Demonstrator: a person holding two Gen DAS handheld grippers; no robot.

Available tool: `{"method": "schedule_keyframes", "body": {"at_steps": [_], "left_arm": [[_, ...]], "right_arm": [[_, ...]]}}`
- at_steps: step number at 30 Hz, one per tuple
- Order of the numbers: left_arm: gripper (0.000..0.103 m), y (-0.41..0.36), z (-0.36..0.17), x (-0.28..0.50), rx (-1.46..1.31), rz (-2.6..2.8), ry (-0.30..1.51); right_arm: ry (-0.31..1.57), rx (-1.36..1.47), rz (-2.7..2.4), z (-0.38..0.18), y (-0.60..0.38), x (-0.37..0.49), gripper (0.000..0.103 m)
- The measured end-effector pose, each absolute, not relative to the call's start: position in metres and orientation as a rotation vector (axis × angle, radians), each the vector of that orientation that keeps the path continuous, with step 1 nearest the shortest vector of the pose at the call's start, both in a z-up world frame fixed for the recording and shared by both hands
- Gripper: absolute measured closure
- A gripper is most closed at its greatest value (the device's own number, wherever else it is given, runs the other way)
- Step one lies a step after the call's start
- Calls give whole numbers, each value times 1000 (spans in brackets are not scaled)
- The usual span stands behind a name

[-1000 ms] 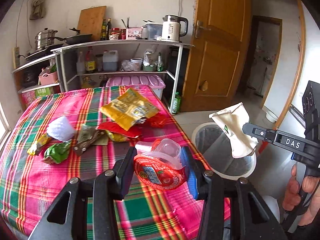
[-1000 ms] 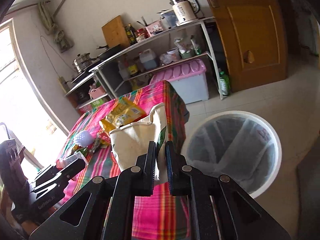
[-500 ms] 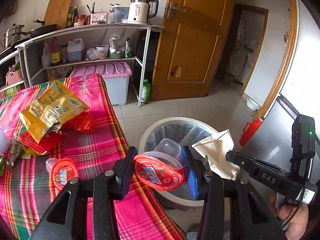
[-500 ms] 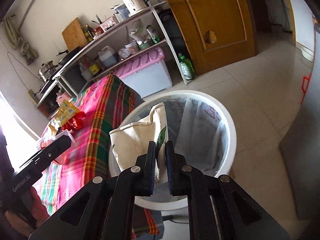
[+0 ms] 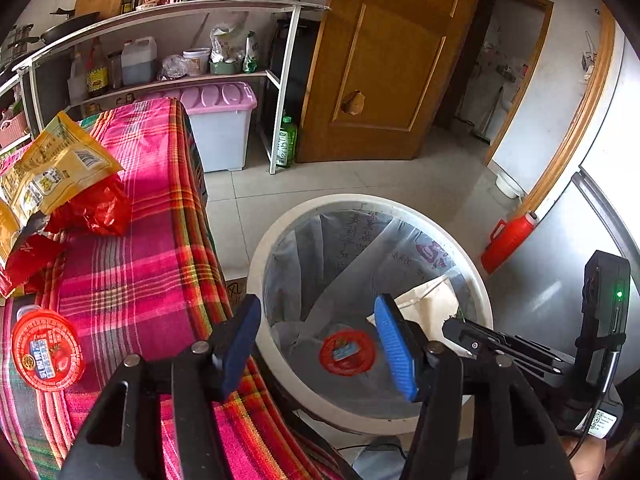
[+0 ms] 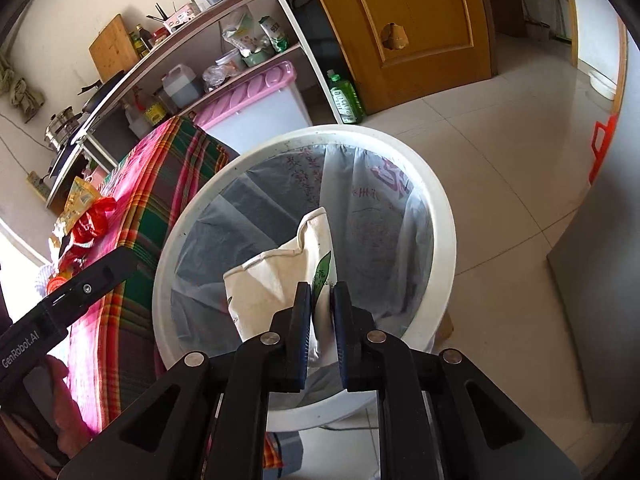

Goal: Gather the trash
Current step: 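Carry both items over the trash bin and open both tools to drop them, then move both tools back over the table toward the green snack wrapper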

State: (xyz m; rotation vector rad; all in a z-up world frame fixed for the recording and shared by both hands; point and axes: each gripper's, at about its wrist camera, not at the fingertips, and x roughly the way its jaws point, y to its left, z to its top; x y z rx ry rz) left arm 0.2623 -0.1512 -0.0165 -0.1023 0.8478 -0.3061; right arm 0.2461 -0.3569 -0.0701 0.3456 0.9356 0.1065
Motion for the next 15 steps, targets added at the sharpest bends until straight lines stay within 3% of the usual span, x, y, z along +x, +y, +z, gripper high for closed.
{"method": "schedule_keyframes", "body": {"at_steps": [15], "left_arm": [[37, -130, 12, 236, -105, -270, 734]], "right_arm": [[856, 328, 125, -40, -351, 224, 82]]}}
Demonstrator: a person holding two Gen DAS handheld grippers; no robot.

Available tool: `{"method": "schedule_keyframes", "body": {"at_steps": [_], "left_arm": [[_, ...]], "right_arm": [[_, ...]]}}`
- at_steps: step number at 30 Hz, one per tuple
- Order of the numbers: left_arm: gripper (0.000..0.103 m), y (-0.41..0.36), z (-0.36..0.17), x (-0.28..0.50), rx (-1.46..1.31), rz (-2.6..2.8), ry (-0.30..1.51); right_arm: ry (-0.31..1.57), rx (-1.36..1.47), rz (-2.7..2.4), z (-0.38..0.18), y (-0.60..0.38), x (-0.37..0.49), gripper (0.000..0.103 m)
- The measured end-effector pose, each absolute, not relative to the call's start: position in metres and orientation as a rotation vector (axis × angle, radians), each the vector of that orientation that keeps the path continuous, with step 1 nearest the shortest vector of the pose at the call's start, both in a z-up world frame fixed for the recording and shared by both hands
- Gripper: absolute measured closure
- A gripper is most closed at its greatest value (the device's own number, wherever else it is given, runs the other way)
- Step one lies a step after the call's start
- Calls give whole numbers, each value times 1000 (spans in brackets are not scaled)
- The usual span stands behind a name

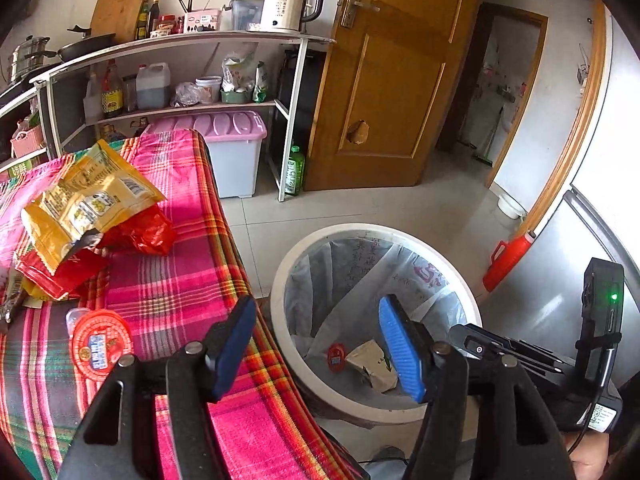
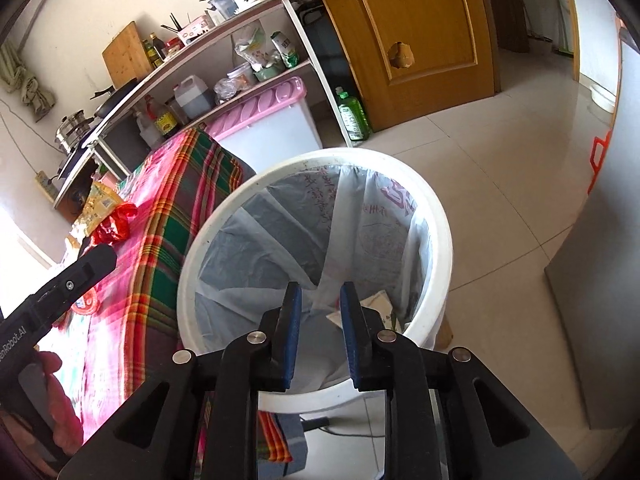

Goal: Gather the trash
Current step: 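Move both tools back over the table toward the green snack wrapper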

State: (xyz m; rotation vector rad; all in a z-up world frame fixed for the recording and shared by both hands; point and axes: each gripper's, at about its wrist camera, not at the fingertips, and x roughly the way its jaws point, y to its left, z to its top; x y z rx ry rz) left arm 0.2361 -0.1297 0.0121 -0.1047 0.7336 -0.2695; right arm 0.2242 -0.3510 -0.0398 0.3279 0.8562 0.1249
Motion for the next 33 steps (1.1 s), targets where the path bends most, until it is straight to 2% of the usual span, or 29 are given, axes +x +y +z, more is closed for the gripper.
{"method": "schedule_keyframes", "body": {"at_steps": [11, 16, 25, 33], "left_arm": [[31, -83, 51, 185, -121, -183, 604], [31, -56, 64, 158, -136, -136, 555], [31, -8, 68, 122, -142, -54, 527], [31, 34, 50, 109, -163, 48, 547]], "right_arm": [[702, 262, 240, 18, -305, 183, 81], [675, 234, 309, 34, -275, 167, 77], [647, 127, 418, 50, -218, 138, 76], [663, 60, 481, 44, -181, 142, 76]]}}
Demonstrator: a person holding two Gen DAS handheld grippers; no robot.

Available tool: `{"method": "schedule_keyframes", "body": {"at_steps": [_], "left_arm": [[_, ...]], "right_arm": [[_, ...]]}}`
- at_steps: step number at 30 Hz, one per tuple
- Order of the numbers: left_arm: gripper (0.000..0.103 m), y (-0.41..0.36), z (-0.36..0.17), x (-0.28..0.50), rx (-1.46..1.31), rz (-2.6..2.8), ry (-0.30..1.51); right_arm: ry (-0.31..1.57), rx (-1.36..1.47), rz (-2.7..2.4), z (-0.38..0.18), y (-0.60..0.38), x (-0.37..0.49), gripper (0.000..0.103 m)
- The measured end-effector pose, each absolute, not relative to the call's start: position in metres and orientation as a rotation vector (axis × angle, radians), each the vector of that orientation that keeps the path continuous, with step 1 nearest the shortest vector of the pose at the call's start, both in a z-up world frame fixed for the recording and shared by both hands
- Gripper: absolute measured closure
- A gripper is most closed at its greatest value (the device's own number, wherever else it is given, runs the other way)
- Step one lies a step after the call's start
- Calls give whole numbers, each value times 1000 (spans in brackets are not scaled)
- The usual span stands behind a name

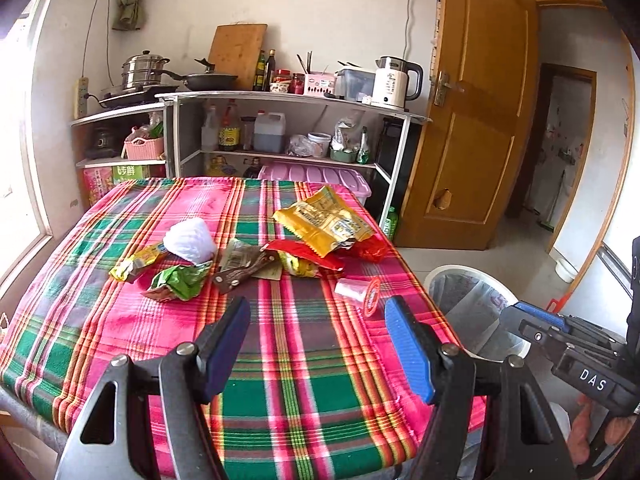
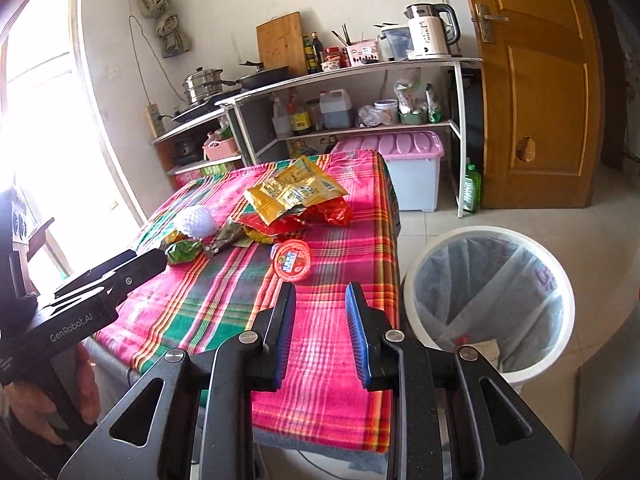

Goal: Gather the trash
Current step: 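Move both tools back over the table toward the green snack wrapper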

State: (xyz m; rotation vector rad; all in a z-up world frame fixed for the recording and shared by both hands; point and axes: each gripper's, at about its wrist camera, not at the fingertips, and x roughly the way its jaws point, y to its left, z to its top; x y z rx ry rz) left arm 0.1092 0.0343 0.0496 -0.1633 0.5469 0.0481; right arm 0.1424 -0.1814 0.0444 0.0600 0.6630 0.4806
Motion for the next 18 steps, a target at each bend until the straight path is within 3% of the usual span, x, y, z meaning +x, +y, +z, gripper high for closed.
{"method": "schedule_keyframes", "body": {"at_steps": [18], "left_arm": [[31, 134, 20, 119, -205, 217, 578]], "right_arm": [[692, -37, 641, 33, -92, 188, 76]]}}
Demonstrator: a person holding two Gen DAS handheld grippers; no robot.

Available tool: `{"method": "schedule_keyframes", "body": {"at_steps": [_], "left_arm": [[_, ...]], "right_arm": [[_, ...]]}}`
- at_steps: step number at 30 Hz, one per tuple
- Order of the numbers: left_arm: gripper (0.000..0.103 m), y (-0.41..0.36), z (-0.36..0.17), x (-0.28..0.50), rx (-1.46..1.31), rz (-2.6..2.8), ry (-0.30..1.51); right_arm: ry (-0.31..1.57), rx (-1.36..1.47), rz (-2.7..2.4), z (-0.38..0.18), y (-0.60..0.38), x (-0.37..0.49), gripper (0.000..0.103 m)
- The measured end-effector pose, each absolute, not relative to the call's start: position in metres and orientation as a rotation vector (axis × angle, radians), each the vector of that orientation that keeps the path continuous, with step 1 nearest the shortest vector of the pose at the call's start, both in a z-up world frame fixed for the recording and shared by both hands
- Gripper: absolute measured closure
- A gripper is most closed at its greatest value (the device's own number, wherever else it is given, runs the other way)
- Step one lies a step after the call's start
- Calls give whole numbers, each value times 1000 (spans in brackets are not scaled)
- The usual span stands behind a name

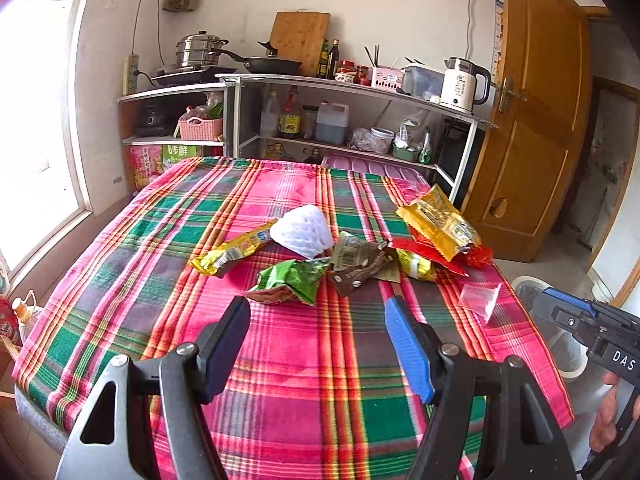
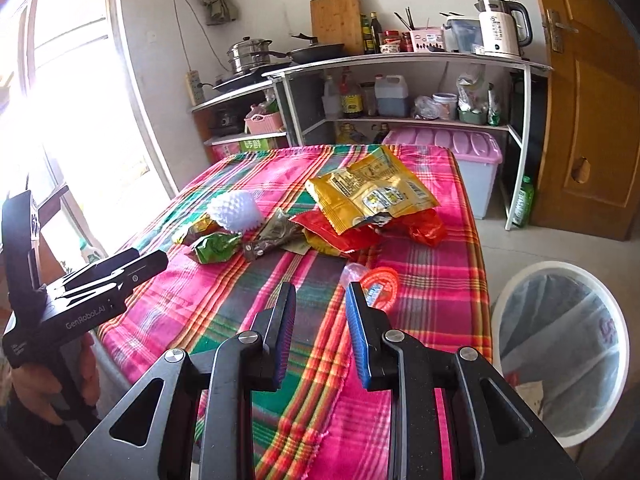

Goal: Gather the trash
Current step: 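Move both tools back over the table toward the green snack wrapper, then grasp the green snack wrapper with the left tool while the right tool grasps the red-lidded cup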

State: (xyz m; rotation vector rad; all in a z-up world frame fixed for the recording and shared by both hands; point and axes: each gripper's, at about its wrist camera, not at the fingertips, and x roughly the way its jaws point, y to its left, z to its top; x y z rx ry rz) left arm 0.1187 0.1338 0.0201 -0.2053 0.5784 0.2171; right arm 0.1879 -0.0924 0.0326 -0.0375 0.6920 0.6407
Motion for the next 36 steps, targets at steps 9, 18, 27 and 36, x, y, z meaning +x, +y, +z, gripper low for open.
{"method": "schedule_keyframes", "body": {"at_steps": [9, 18, 27, 36], "left_arm": [[31, 168, 9, 157, -233, 241, 633], [31, 172, -10, 198, -223, 237, 731], [34, 174, -30, 216, -223, 249, 838], [43, 170, -28, 211, -238, 226, 832]], "right_arm": [[701, -44, 655, 30, -78, 220, 76], [728, -36, 630, 24, -83, 249, 67], [797, -134, 622, 0, -85, 266, 53], [892, -151, 622, -24, -85, 271, 54]]}}
